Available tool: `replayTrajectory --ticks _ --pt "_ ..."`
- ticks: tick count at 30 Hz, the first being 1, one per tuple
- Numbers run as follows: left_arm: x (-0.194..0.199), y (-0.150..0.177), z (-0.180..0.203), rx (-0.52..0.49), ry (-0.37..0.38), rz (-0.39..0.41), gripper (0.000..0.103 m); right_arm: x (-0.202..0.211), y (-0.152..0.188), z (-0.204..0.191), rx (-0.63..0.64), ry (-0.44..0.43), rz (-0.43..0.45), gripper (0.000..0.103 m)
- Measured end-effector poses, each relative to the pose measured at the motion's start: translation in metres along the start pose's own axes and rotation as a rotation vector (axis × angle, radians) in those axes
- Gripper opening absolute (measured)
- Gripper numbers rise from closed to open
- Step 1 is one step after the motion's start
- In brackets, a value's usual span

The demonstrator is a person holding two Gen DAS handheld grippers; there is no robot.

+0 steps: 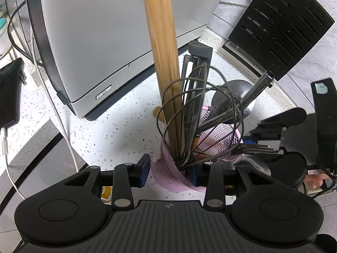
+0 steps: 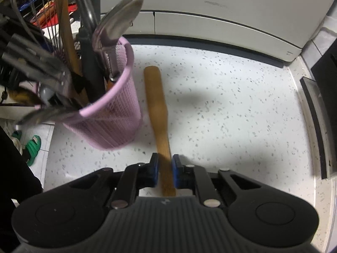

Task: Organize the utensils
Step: 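Move the right gripper to the wooden spatula and close on its handle, then lift the wooden spatula with the right gripper off the counter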

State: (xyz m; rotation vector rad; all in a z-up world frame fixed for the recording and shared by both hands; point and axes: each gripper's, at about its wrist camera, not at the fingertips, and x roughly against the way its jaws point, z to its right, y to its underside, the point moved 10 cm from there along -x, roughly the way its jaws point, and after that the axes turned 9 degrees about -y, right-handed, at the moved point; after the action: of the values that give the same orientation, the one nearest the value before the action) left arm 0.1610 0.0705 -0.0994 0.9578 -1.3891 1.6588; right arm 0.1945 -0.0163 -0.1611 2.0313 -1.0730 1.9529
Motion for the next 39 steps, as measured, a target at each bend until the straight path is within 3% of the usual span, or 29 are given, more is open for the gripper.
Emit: replayTrajectory --ticks 4,14,20,39 --pt "0.000 0.000 0.000 0.000 0.001 0.000 0.044 0.010 0.020 0.002 -0.021 0.007 -0.009 0.010" --pt "-0.004 -0.001 0.001 0.004 -0.014 -0.005 0.044 0.054 0.113 0.034 -0.150 0.061 -0.031 0.009" --pt "-0.006 0.000 0.006 0.006 -0.020 -0.004 0.037 0.074 0.154 0.047 -0.211 0.086 -0.031 0.009" --pt "-0.012 -0.001 0.012 0.005 -0.037 -0.009 0.037 0.102 0.206 0.053 -0.266 0.147 -0.022 0.009"
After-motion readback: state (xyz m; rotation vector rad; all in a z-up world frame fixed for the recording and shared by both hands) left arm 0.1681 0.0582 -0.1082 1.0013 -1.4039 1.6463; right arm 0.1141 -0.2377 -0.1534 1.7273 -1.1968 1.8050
